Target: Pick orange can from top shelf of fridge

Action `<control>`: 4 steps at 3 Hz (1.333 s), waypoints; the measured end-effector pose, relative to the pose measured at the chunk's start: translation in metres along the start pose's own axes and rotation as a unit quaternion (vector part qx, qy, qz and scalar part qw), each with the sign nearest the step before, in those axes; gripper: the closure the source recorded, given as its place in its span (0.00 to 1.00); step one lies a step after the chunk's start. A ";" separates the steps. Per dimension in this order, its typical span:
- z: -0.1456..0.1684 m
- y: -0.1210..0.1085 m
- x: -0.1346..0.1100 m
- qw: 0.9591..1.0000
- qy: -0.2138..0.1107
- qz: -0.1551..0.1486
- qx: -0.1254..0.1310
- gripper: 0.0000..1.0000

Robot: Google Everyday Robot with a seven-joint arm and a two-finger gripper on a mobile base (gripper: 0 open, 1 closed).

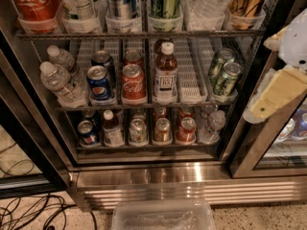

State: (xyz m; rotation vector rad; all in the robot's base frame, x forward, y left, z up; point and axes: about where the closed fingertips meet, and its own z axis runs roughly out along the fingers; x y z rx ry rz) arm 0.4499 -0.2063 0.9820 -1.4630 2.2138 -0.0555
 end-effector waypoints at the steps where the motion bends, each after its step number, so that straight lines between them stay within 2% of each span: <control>1: 0.003 -0.010 -0.010 0.997 -0.052 0.033 0.045 0.00; 2: 0.001 -0.024 -0.023 0.989 -0.105 0.063 0.085 0.00; 3: -0.007 -0.037 -0.033 0.975 -0.155 0.104 0.120 0.00; 4: -0.014 -0.048 -0.040 0.959 -0.201 0.142 0.138 0.00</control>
Offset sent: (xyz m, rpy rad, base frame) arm 0.0479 0.0119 0.0297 0.2996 -0.3388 -0.1834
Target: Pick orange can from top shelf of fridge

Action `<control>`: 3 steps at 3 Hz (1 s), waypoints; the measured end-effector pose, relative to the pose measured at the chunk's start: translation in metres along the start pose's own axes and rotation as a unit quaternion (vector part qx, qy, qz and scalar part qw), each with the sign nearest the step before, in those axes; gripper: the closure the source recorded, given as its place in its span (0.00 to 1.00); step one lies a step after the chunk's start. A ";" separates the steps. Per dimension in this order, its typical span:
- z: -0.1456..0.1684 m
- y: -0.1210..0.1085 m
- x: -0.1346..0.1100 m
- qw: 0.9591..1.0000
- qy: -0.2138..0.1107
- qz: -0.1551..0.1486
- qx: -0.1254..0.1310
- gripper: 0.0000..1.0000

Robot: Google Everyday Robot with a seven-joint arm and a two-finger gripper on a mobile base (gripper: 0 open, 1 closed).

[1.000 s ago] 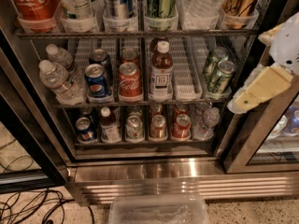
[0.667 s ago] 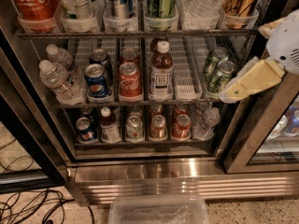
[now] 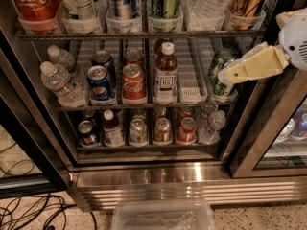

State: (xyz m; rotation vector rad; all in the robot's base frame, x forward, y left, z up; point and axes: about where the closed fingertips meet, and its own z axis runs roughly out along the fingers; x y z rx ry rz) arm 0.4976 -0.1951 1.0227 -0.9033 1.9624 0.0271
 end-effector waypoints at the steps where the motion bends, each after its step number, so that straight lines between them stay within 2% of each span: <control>1: -0.002 -0.005 -0.011 0.998 -0.046 0.039 0.024 0.00; 2: -0.006 -0.010 -0.020 0.993 -0.078 0.070 0.059 0.00; 3: -0.013 -0.023 -0.030 0.981 -0.113 0.108 0.116 0.00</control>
Offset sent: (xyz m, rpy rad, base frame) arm 0.0098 -0.0051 0.0310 0.2501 -0.2103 -0.2085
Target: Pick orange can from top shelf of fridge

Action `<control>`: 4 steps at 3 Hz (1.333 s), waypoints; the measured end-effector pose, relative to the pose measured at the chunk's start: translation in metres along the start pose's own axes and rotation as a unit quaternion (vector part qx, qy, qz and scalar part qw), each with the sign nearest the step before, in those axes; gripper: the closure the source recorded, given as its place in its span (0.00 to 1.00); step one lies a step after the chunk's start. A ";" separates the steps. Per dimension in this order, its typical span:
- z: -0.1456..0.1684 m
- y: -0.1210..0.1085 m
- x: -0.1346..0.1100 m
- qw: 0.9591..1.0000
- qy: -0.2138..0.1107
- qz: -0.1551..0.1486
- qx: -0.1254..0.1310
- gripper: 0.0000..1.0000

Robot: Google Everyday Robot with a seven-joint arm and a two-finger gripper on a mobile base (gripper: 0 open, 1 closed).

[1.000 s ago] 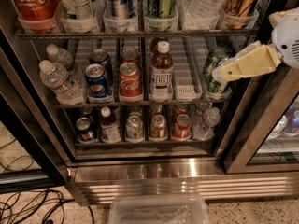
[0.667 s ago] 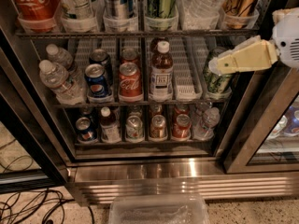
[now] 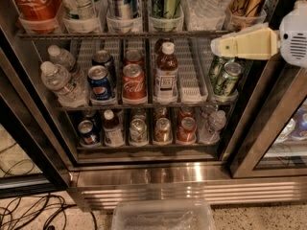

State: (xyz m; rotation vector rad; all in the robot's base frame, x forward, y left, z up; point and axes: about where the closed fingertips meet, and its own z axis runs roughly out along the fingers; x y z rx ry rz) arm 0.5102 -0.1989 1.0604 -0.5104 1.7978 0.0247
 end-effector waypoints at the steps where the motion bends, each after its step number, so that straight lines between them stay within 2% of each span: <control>1: 0.000 0.000 0.000 1.000 0.000 0.000 0.000 0.00; 2: 0.002 0.001 -0.004 1.000 -0.016 -0.002 0.015 0.00; 3: 0.008 -0.001 -0.010 0.998 -0.043 0.001 0.043 0.07; 4: 0.013 -0.004 -0.021 0.995 -0.075 0.001 0.069 0.26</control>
Offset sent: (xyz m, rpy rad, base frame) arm 0.0066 0.0026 0.0006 0.0095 -0.0987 -0.0587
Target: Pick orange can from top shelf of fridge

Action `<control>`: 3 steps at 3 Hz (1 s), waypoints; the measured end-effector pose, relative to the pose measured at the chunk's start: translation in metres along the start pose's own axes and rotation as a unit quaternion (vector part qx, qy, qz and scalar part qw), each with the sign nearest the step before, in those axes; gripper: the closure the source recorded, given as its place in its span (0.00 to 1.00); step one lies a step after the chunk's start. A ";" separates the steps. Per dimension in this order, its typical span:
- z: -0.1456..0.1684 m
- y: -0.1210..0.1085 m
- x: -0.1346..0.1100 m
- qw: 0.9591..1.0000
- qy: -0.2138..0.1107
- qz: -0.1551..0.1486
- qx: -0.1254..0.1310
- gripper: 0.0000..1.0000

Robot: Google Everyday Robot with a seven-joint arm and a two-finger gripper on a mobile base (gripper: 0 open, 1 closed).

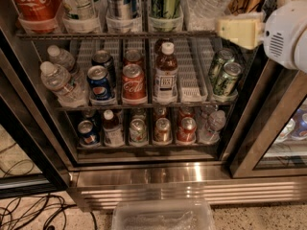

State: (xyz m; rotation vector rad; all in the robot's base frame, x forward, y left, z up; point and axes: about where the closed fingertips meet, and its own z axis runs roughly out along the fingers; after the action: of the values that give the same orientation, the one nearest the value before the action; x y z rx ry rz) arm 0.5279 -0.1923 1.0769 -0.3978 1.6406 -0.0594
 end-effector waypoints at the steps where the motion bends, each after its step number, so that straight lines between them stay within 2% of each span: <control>1: 0.002 -0.006 -0.004 0.999 -0.023 -0.005 0.030 0.32; 3: -0.002 -0.019 0.003 0.996 -0.046 -0.014 0.079 0.32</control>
Offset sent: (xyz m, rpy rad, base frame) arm 0.0028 -0.0220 -0.0012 -0.0199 -0.1570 -0.1471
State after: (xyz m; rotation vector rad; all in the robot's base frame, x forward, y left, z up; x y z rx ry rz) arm 0.5301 -0.2110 1.0796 -0.2986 1.5284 -0.1884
